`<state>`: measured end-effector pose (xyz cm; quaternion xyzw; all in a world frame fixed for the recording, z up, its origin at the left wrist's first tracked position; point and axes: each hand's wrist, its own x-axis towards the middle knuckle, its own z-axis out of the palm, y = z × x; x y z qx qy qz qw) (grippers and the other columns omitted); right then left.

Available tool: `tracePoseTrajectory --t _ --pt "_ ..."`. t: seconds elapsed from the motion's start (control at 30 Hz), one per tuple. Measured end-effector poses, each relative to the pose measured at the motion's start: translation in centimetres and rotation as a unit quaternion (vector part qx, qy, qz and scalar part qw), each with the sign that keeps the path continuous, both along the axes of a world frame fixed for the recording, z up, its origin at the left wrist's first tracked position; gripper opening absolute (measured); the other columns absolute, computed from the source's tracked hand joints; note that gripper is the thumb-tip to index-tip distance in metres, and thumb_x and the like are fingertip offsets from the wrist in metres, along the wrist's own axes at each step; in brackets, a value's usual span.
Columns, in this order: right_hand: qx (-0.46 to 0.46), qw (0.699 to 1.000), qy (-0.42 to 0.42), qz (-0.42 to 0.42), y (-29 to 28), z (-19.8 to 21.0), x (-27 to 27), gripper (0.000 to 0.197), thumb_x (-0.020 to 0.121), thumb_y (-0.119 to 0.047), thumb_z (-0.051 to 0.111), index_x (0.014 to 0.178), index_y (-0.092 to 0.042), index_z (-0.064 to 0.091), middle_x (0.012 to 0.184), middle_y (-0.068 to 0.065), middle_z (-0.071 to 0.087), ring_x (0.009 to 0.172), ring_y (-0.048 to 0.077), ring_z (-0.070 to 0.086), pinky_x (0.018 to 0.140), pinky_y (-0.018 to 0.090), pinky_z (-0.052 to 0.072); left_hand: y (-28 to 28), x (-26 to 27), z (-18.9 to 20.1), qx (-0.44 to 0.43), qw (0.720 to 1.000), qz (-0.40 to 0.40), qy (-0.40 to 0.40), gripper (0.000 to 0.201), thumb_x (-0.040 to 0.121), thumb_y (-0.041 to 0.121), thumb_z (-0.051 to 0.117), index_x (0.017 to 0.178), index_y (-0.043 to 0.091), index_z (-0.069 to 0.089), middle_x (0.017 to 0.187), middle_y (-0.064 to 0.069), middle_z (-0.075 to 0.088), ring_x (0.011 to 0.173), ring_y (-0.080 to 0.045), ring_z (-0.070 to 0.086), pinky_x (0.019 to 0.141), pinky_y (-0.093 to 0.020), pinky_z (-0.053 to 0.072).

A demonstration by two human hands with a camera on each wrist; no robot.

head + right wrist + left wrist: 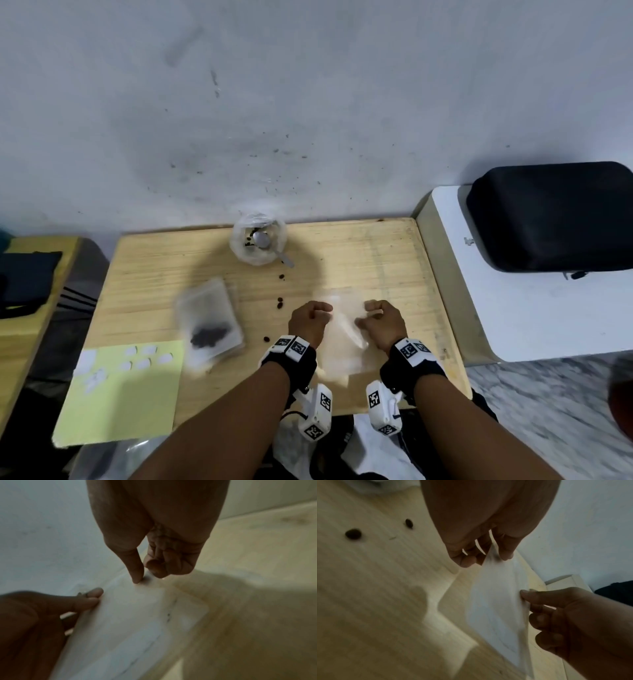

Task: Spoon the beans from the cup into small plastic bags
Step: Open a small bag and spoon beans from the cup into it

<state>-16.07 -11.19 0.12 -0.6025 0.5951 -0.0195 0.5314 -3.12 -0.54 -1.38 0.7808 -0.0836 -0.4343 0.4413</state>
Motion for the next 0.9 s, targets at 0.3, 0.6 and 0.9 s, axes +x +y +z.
tracePoseTrajectory --t 0.3,0.6,0.9 --pt "-0.147 0.961 -0.056 0.229 -1.3 7.5 7.7 0.032 0.081 -0.012 0.068 0.112 -0.022 0.067 0.1 -0.007 0.065 0.101 0.015 0.06 0.086 0.024 0.044 1.1 6.7 7.8 -0.084 0.963 -0.18 -0.184 0.032 0.084 -0.001 0.049 0.079 0.022 0.071 0.074 0.006 0.065 0.062 -0.003 0.054 0.057 -0.009 0.038" --pt "-0.016 0.956 -0.045 0.291 -0.4 14.4 15.0 0.013 0.079 -0.012 0.069 0.088 -0.019 0.075 0.072 -0.003 0.053 0.064 0.014 0.037 0.052 0.021 0.03 4.4 14.6 12.2 -0.16 0.933 -0.132 -0.294 0.027 0.081 -0.001 0.057 0.076 0.024 0.064 0.079 0.01 0.066 0.066 0.0 0.055 0.069 -0.013 0.041" --pt "-0.013 0.959 -0.142 0.244 2.2 16.7 19.8 0.018 0.082 -0.018 0.072 0.068 -0.022 0.061 0.058 -0.012 0.053 0.058 0.012 0.035 0.05 0.021 0.026 5.7 17.3 14.9 -0.215 0.874 0.004 -0.436 0.015 0.075 0.032 0.073 0.07 0.024 0.061 0.072 0.01 0.063 0.071 -0.007 0.057 0.066 -0.023 0.047"
